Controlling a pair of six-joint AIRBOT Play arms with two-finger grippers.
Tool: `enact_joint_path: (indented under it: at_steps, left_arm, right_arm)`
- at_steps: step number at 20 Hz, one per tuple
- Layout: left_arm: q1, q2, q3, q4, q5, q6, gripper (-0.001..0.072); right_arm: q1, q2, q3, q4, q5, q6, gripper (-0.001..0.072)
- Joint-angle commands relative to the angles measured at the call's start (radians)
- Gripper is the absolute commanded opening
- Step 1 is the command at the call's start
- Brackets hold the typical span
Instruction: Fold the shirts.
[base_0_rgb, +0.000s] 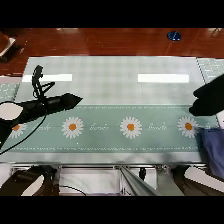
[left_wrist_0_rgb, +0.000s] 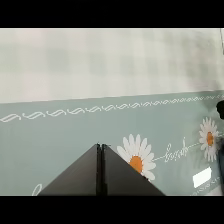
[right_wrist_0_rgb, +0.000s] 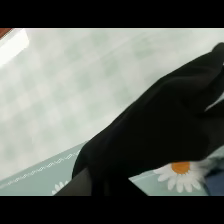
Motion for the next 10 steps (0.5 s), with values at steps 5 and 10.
enact_joint_path:
  at_steps: [5,10]
  left_arm:
    - [0.000,-0.025,0.000,0.000,0.026,0.000,0.0023]
    - [0.000,-0.061,0.000,-0.001,0.033,-0.001,0.0023]
  right_arm:
    - [-0.295,0.272,-0.378,-0.278,0.012,-0.064,0.0018]
    - [-0.397,0.420,-0.621,-0.656,0.011,-0.067,0.0018]
